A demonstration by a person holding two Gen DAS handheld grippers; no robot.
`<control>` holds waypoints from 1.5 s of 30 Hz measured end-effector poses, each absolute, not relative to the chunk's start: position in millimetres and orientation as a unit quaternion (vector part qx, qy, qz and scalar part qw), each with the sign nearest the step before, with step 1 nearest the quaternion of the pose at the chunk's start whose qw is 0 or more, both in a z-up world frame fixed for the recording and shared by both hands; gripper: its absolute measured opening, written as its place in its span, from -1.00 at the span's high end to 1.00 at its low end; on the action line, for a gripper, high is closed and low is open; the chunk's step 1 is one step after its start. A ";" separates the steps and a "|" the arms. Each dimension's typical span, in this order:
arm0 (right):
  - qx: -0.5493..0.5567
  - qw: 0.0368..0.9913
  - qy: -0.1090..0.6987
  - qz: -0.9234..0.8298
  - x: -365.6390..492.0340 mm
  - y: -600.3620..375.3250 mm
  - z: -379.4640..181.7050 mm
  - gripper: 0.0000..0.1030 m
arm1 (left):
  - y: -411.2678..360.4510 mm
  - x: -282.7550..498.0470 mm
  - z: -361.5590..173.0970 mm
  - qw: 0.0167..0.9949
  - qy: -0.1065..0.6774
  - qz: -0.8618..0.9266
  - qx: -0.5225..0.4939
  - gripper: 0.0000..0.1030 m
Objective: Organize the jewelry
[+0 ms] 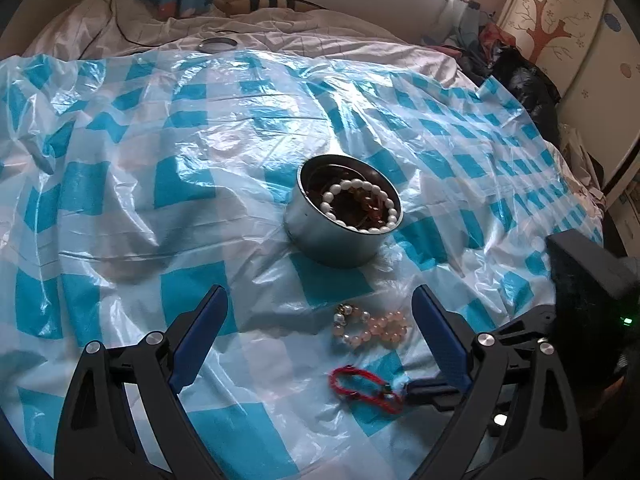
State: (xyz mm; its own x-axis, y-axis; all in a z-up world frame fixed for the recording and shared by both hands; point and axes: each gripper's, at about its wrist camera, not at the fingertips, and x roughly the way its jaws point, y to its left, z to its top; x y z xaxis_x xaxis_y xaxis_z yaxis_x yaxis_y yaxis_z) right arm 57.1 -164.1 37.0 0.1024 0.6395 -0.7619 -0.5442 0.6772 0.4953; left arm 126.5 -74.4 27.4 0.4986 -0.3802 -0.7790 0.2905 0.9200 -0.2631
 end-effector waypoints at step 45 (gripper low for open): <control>-0.037 0.782 0.532 0.323 35.0 -208.4 43.1 0.10 | -129.5 113.4 -12.0 0.834 0.498 -0.236 0.032 0.87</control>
